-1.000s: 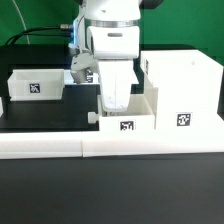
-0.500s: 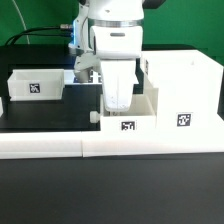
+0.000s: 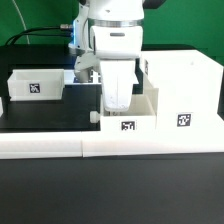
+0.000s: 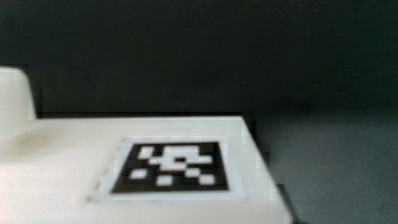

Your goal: Assemble drawer

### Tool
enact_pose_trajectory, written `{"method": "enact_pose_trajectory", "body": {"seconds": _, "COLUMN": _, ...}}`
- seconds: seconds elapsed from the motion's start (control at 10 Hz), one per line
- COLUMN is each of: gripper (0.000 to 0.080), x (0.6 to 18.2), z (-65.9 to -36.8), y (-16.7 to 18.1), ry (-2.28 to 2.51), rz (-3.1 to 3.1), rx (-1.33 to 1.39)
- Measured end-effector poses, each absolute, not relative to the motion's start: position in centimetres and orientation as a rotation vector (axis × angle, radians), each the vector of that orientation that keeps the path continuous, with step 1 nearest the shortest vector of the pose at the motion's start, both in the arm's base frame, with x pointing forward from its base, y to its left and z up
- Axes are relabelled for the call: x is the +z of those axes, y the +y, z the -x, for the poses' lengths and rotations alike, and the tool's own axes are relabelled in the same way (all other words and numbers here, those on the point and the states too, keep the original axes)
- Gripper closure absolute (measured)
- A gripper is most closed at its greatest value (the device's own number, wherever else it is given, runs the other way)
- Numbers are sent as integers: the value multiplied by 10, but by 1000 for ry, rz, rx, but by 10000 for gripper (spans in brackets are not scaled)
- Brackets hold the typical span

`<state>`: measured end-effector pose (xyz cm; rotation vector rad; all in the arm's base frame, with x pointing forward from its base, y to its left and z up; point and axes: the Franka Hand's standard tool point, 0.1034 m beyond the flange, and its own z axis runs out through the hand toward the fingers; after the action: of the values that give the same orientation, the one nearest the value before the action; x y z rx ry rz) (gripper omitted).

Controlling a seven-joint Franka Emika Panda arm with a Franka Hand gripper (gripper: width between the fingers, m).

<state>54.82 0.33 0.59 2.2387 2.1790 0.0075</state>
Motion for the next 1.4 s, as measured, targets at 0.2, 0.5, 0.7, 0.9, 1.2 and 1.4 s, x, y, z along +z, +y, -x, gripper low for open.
{"method": "enact_pose_trajectory", "body": {"seconds": 0.2, "gripper": 757, "x": 6, "z": -548, "y": 2, "ry": 2189, "rz": -2224, "rx": 3}}
{"method": "enact_pose_trajectory", "body": {"seconds": 0.5, "gripper": 757, "x": 6, "z": -549, "y": 2, "ry": 2182, "rz": -2222, "rx": 18}}
{"method": "enact_pose_trajectory", "body": {"seconds": 0.7, "gripper": 757, "x": 6, "z": -549, "y": 2, "ry": 2196, "rz": -2206, "rx": 17}}
{"method": "enact_pose_trajectory", "body": {"seconds": 0.9, "gripper": 757, "x": 7, "z": -550, "y": -1, "ry": 2243, "rz": -2161, "rx": -13}}
{"method": "enact_pose_trajectory", "body": {"seconds": 1.2, "gripper": 757, "x": 6, "z": -549, "y": -4, "ry": 2233, "rz": -2178, "rx": -16}}
{"method": "enact_pose_trajectory", "body": {"seconds": 1.4, "gripper": 757, "x": 6, "z": -549, "y": -3, "ry": 2229, "rz": -2182, "rx": -16}}
